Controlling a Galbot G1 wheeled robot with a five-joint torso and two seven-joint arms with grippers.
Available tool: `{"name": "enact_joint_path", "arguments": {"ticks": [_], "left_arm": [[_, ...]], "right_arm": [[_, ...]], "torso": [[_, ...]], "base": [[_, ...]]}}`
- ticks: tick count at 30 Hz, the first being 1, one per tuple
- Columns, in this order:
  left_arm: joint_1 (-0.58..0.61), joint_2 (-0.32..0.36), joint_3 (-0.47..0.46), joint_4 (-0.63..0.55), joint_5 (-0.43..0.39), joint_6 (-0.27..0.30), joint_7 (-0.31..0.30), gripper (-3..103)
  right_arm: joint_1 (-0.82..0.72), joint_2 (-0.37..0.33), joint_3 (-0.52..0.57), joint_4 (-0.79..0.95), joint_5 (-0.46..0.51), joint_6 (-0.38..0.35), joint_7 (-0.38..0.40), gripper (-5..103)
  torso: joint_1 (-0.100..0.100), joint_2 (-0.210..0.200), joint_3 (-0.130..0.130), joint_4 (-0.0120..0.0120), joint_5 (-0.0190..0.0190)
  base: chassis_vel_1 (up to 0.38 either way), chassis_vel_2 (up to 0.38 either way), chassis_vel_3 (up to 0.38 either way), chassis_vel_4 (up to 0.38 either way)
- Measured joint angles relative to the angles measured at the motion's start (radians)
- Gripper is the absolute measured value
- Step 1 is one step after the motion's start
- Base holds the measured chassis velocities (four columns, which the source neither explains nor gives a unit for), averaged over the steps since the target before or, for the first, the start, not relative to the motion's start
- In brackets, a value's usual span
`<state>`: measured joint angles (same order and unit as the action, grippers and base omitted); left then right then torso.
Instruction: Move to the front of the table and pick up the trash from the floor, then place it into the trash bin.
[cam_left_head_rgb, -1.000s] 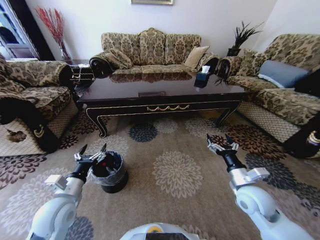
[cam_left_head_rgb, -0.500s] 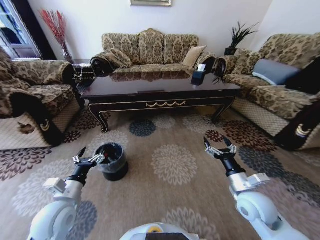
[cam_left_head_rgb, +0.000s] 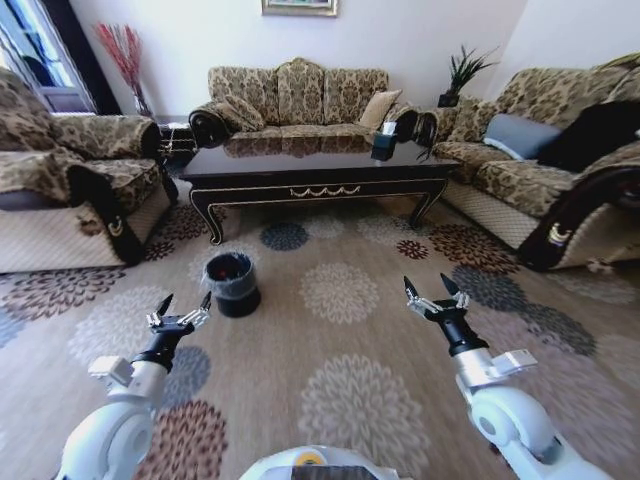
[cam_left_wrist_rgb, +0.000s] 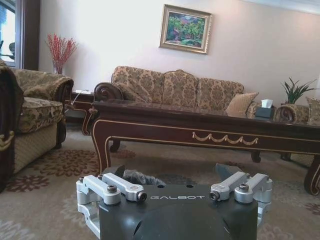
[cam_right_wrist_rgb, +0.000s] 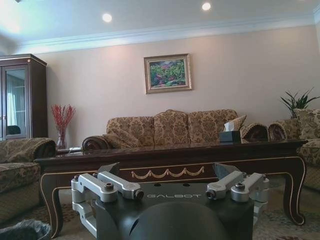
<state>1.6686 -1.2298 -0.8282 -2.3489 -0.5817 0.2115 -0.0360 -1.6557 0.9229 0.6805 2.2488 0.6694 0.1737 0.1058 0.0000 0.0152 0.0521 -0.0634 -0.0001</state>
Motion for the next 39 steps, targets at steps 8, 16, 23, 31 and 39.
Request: {"name": "enact_joint_path", "arguments": {"ticks": [8,16,23,31,39], "left_arm": [[-0.005,-0.006,0.011,0.005,0.012,0.000,0.000,100],[-0.003,0.005,0.013,0.008,0.014,0.000,0.001,100],[-0.002,0.009,0.017,0.007,0.019,0.000,0.001,100],[0.002,0.007,0.024,0.002,0.027,0.000,0.003,100],[0.009,0.004,0.024,-0.003,0.030,-0.001,0.004,100]], "right_arm": [[0.003,-0.001,-0.009,-0.008,-0.003,0.004,-0.005,100],[0.011,-0.002,-0.023,-0.016,-0.006,0.005,-0.009,100],[0.014,-0.004,-0.025,-0.025,-0.006,0.012,-0.010,100],[0.015,-0.001,-0.034,-0.038,-0.018,0.051,-0.036,100],[0.014,0.005,-0.037,-0.035,-0.020,0.070,-0.054,100]], "torso": [[0.000,0.000,0.000,-0.0001,-0.0010],[0.000,0.000,0.000,0.0000,0.0001],[0.000,0.000,0.000,0.0002,-0.0003],[0.000,0.000,0.000,0.0000,-0.0007],[0.000,0.000,0.000,0.0000,0.0001]], "base": [[0.347,-0.348,-0.355,0.340],[0.360,-0.350,-0.344,0.340],[0.355,-0.353,-0.350,0.359],[0.366,-0.369,-0.353,0.364],[0.122,-0.136,-0.142,0.133]]}}
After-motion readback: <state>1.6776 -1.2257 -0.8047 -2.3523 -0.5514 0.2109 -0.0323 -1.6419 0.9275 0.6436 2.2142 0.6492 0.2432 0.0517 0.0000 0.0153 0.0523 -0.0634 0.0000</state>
